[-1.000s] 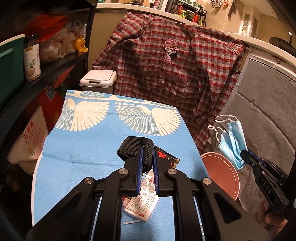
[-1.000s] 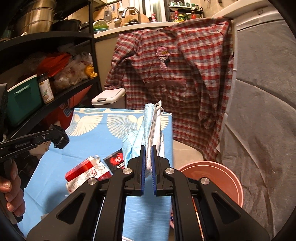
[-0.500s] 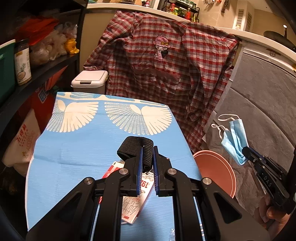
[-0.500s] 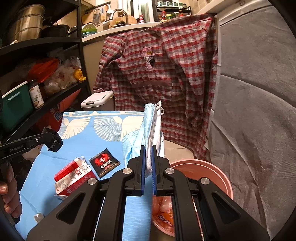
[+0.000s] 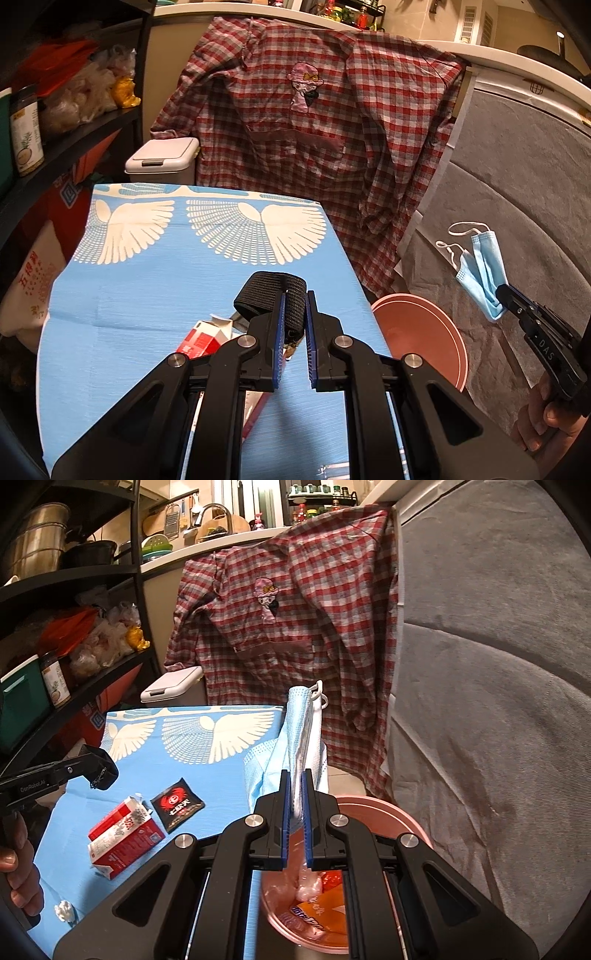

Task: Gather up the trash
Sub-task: 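Carry the blue mask with the right tool over the pink bucket and release it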

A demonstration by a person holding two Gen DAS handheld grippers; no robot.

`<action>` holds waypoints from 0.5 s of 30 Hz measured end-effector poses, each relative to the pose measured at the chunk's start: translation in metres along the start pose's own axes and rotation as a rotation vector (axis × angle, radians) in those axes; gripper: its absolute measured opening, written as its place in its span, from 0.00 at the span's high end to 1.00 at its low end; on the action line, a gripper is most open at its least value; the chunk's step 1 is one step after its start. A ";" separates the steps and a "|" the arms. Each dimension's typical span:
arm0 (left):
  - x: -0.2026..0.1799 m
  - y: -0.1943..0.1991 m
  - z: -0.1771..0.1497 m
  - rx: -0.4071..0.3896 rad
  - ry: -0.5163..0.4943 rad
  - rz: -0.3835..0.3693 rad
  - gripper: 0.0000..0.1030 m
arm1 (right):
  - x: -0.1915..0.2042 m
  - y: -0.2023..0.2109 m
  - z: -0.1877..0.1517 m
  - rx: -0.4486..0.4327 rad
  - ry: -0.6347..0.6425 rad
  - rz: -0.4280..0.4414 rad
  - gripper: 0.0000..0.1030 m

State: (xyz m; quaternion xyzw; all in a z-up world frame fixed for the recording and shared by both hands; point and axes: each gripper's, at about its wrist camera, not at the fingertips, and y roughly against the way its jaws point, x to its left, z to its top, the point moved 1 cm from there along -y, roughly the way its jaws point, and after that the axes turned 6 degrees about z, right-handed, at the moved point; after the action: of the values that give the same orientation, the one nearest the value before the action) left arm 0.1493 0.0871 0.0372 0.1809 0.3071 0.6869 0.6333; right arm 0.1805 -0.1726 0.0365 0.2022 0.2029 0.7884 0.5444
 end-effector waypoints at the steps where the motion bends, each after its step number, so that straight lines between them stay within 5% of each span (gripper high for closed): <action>1: -0.002 -0.001 0.000 0.001 -0.002 -0.003 0.90 | -0.002 0.001 0.000 0.000 -0.001 -0.004 0.94; 15: -0.031 -0.012 -0.006 0.015 -0.035 -0.056 0.90 | -0.032 0.001 -0.002 0.033 -0.041 -0.041 0.94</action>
State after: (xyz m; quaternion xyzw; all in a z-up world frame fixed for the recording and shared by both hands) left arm 0.1587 0.0553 0.0288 0.1889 0.3058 0.6633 0.6564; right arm 0.1886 -0.2033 0.0322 0.2232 0.2089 0.7692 0.5611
